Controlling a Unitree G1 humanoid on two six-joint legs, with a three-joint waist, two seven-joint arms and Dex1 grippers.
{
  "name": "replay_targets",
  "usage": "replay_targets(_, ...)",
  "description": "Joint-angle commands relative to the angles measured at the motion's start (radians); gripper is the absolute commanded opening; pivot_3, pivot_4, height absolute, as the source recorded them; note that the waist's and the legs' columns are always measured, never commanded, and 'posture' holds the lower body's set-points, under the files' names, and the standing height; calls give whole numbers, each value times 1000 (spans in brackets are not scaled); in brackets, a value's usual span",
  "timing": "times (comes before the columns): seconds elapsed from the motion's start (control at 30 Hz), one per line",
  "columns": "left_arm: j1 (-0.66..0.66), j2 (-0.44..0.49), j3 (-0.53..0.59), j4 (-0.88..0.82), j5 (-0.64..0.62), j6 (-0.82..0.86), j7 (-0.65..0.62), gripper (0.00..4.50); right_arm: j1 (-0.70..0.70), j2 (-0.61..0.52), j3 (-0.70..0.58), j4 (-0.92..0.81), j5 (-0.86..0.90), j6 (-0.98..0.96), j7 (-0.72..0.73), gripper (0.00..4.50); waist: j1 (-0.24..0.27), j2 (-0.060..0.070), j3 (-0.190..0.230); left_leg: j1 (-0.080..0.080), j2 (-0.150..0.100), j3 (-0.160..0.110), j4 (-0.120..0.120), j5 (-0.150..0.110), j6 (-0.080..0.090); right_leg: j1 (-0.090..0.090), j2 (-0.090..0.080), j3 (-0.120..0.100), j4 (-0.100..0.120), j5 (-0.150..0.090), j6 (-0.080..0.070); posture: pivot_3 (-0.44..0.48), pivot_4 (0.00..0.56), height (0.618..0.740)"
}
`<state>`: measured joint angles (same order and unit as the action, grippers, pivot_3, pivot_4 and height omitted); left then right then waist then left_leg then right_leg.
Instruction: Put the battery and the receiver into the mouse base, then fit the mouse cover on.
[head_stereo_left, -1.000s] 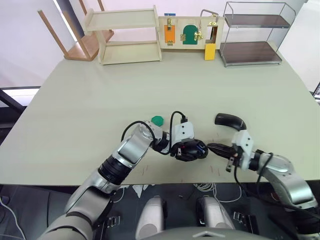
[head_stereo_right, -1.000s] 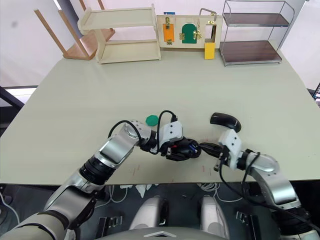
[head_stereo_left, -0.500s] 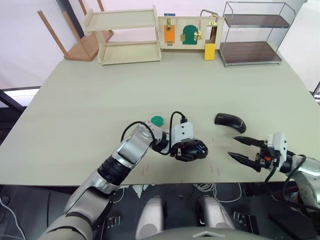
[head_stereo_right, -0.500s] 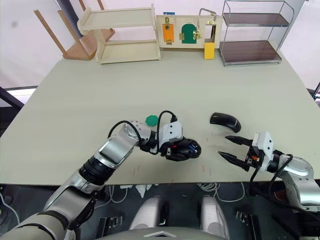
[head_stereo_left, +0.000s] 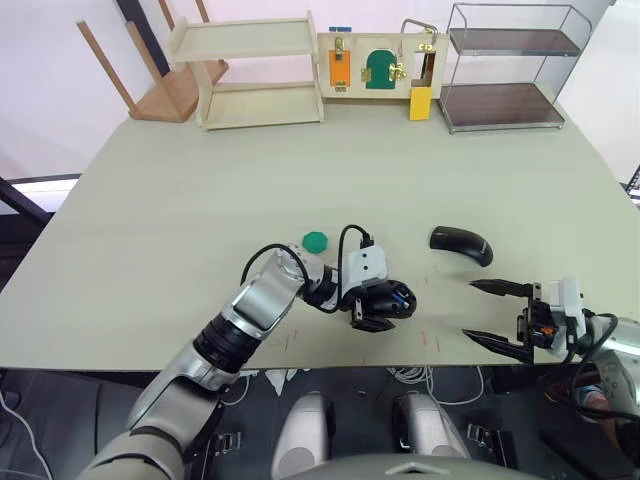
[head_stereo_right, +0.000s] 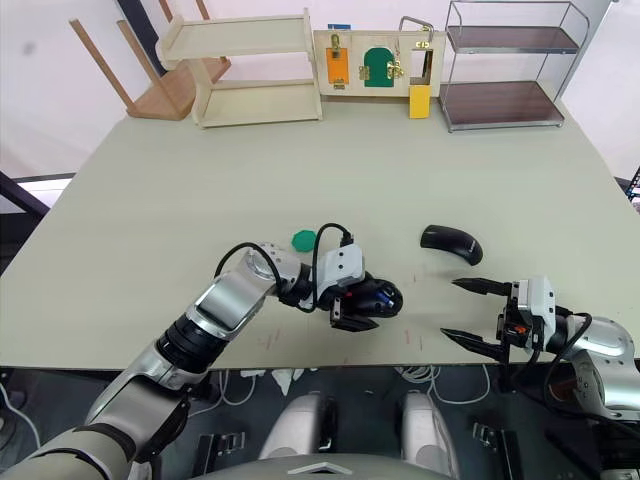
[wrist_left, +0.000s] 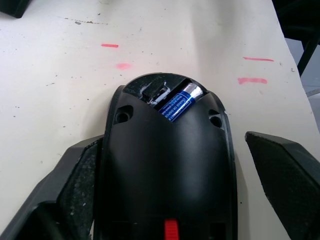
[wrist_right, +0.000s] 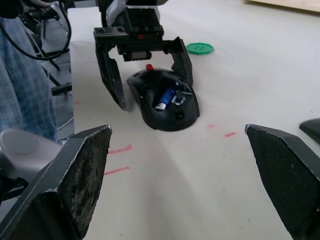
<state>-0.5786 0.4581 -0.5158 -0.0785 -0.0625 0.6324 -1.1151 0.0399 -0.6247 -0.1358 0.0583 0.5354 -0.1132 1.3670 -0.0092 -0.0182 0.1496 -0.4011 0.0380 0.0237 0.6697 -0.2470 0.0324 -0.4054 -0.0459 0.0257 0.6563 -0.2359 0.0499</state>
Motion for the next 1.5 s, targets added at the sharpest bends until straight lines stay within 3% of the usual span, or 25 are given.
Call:
replay_targets(0.03,15,-11,71,-88,-50,-26,30,4396,21,3,-27,-23,25,-24,13,4500,0,0,2,0,0,0,0,0,0,0,0,0,0,0,0,0,150,740)
replay_targets(0.5,135,130,342,-334,-360,30,-45,4396,1,8,-60,-7,50,-40,2,4500,-2,2,7,0,0,-1,0,0,0,0,0,1,0,0,0,0,150,740)
replay_targets(0.67,260,173,495,-340,-484,-31,-95,4396,-30,23,-113,15,56,-33,-73,4500,-4,2,8,1,0,0,0,0,0,0,0,1,0,0,0,0,150,740)
replay_targets(0.83,372,268,568,-304,-477,-170,-179,4396,-94,12,-151,95,-39,-51,-216,4500,-4,3,12,1,1,1,0,0,0,0,0,1,0,0,0,0,150,740)
replay_targets(1.1,441,310,650,-249,-481,-292,-195,4396,-230,-31,-99,193,-120,97,-328,4500,-2,3,14,0,1,5,-1,0,0,-3,-2,3,0,2,-4,0,150,740)
replay_targets(1.3,499,307,695,-285,-503,-304,-143,4396,-374,-89,-15,285,-176,236,-286,4500,-8,4,16,0,2,12,-1,0,0,-5,-1,5,1,2,-4,0,150,740)
replay_targets(1.5,539,305,716,-326,-526,-304,-108,4396,-520,-146,62,473,-262,183,-179,4500,-4,2,18,-1,2,15,-2,0,0,-6,-1,7,0,2,-3,0,150,740)
